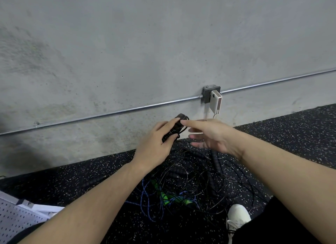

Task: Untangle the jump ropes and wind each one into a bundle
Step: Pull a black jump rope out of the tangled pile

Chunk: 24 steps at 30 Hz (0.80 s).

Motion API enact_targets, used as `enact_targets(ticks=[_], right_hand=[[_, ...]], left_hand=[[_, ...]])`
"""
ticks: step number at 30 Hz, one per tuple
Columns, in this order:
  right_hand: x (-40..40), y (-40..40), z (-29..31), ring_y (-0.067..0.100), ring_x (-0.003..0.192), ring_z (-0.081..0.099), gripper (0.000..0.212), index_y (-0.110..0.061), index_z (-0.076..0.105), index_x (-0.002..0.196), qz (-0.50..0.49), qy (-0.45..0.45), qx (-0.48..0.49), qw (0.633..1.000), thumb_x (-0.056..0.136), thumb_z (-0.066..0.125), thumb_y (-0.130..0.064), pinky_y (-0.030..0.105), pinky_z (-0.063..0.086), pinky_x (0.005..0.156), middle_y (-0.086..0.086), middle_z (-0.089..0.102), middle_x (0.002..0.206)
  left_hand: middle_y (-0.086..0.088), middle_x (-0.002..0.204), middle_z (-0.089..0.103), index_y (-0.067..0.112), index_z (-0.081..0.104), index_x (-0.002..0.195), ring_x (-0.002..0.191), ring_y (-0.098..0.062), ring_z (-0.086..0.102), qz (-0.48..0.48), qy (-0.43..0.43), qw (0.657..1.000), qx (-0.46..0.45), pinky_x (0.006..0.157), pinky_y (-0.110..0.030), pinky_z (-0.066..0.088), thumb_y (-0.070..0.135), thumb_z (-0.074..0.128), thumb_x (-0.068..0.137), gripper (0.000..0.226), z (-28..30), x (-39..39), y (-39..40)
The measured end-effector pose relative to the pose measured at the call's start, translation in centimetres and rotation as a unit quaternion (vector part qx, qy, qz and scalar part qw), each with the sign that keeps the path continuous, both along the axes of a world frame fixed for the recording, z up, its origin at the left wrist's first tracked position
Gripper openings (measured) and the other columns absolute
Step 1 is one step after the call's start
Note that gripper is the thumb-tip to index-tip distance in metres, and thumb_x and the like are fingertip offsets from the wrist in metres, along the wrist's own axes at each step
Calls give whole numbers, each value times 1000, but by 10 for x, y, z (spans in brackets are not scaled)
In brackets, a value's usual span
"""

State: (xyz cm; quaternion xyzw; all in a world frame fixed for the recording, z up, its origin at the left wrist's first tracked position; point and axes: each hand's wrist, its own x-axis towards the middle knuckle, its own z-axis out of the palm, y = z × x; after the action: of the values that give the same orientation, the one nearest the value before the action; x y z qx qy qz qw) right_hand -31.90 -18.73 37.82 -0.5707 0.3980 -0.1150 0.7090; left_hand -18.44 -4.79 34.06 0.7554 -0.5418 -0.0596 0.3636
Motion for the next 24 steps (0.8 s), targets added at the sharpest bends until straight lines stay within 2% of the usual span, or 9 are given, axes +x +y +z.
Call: enact_targets(ticks=[3, 5, 8, 10, 13, 16, 19, 22, 24], right_hand=[[1, 1, -2, 19, 98, 64, 42, -8, 66, 114, 15, -7, 11, 1000, 81, 82, -29, 38, 59, 87, 6, 66, 109], [3, 1, -4, 17, 92, 64, 32, -8, 67, 110, 12, -18, 19, 1000, 84, 79, -23, 36, 59, 86, 5, 65, 104], [7, -1, -3, 11, 71, 65, 13, -9, 63, 98, -3, -71, 17, 997, 88, 72, -8, 26, 58, 72, 6, 65, 87], [10, 1, -2, 11, 63, 65, 13, -7, 61, 94, -23, -95, -16, 995, 88, 72, -3, 22, 57, 63, 8, 67, 79], [14, 4, -1, 12, 57, 66, 12, -7, 63, 85, -50, -122, -65, 989, 87, 72, 0, 24, 61, 68, 8, 68, 72], [17, 7, 1, 12, 59, 65, 11, -8, 66, 84, -28, -141, -83, 986, 87, 72, 1, 25, 60, 71, 6, 70, 74], [14, 10, 2, 14, 64, 66, 9, -3, 68, 94, 26, -139, -91, 986, 87, 71, 2, 24, 61, 72, 9, 71, 81], [11, 9, 3, 13, 66, 67, 10, -3, 69, 96, 39, -135, -92, 986, 87, 72, 0, 21, 59, 68, 7, 72, 80], [10, 8, 6, 11, 66, 67, 8, -5, 70, 93, 39, -142, -83, 986, 87, 72, -1, 20, 57, 66, 5, 74, 79]], left_hand=[[26, 130, 54, 52, 44, 148, 106, -1, 58, 5, 16, 1000, 3, 86, -20, 51, 34, 57, 102, 51, -2, 1, 1], [26, 129, 55, 50, 46, 147, 109, 0, 57, -5, 27, 1000, 3, 87, -15, 48, 33, 59, 102, 51, -3, 0, 1], [27, 128, 54, 54, 46, 143, 114, 9, 53, -13, 79, 997, -2, 88, -2, 36, 33, 61, 101, 50, -3, -3, 0], [29, 126, 52, 63, 41, 136, 112, 20, 47, -9, 111, 994, -6, 85, 4, 32, 31, 62, 100, 52, 1, -4, -2], [22, 131, 51, 64, 38, 131, 110, 30, 41, -10, 151, 988, -19, 86, 8, 28, 28, 63, 100, 53, 6, -6, -3], [28, 126, 47, 66, 40, 128, 106, 30, 42, -9, 230, 973, -20, 88, 3, 31, 39, 55, 103, 40, 9, -11, -4], [21, 128, 49, 73, 42, 122, 113, 17, 44, -7, 299, 954, -18, 95, -9, 31, 43, 46, 106, 34, 9, -12, -3], [28, 128, 50, 77, 45, 117, 116, 18, 45, -13, 317, 948, -24, 93, -9, 33, 42, 52, 104, 39, 10, -13, 1], [28, 134, 55, 72, 53, 118, 123, 16, 47, -18, 327, 944, -46, 104, -15, 35, 37, 58, 103, 39, 10, -14, 2]])
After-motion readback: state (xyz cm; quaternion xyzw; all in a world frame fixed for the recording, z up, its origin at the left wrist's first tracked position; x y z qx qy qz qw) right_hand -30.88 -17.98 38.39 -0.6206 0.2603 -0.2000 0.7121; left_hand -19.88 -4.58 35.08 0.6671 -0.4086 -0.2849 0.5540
